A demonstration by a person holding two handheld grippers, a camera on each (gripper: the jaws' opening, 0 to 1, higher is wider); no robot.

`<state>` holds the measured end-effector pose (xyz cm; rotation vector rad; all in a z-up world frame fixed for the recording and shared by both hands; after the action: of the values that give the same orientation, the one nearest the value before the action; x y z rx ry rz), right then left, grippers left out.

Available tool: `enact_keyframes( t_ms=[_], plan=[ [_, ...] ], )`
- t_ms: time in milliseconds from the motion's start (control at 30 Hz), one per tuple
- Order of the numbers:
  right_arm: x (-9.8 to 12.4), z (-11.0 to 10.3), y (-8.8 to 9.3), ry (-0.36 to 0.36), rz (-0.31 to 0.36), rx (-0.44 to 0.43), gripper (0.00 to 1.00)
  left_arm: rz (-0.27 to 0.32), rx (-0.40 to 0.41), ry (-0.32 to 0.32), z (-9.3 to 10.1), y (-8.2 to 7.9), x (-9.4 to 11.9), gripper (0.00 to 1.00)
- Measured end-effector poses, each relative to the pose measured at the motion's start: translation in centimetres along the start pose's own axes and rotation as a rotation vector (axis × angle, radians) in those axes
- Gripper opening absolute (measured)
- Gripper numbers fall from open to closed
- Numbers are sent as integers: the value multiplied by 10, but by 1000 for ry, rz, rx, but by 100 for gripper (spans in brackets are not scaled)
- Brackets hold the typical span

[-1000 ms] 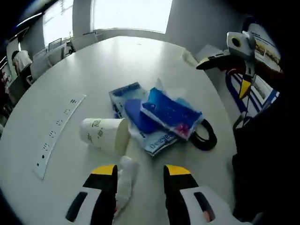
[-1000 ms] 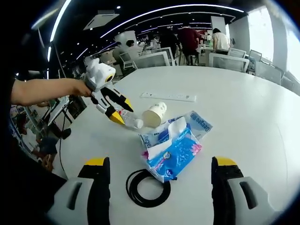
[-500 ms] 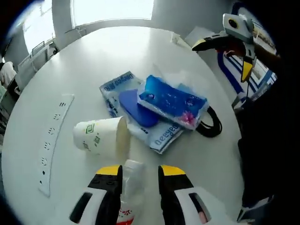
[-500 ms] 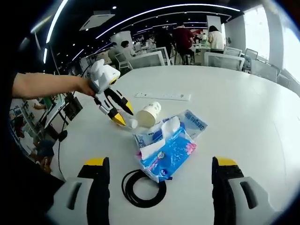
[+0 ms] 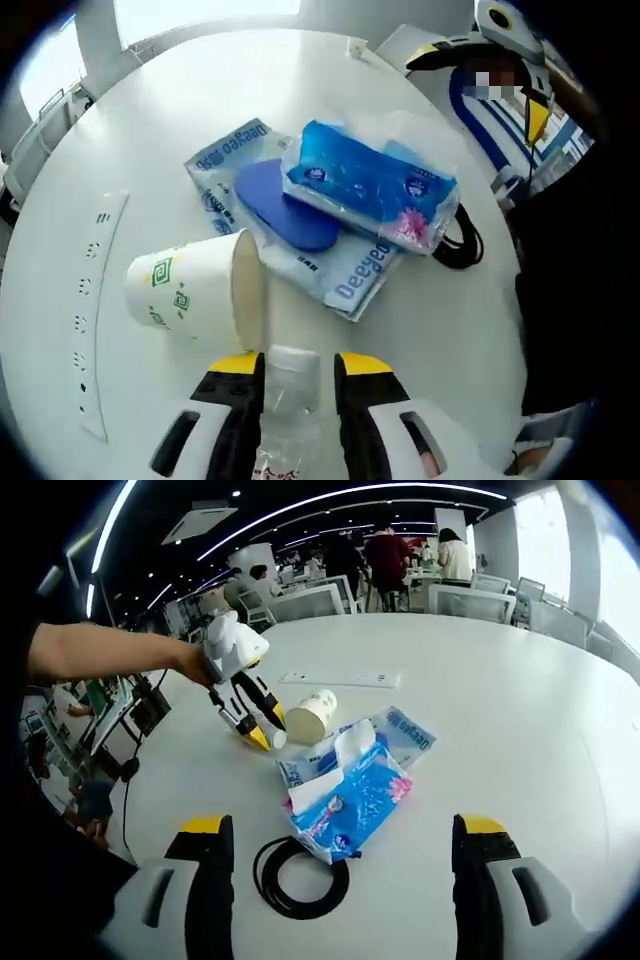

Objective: Arrange the tabletop items into an orderly group along one side of the table until the central work area is clear of visible clutter.

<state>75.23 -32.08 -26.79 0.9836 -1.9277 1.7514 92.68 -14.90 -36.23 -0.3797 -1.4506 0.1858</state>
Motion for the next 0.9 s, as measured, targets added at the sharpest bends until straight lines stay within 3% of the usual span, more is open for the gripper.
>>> enact_keyframes(
  t_ms=[500,900],
  plan=[
    [1,4,7,14,-17,-26,85,-60,-30,23,-2,7,-21,25],
    [-2,1,3,8,-15,-27,84,-60,-94,25,4,6,-16,22]
  ],
)
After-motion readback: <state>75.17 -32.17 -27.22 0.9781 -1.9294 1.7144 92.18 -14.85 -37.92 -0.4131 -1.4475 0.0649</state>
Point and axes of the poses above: the point that each gripper's makers call its tool centre point, and the gripper's own axes: x roughly backward along the fingers, z roughly to its right, y roughly out of its underside, the point moved 3 cm from there along x, roughly backward along the fingers, and after that the axes turned 1 degree about -x, right-handed, at the moved point
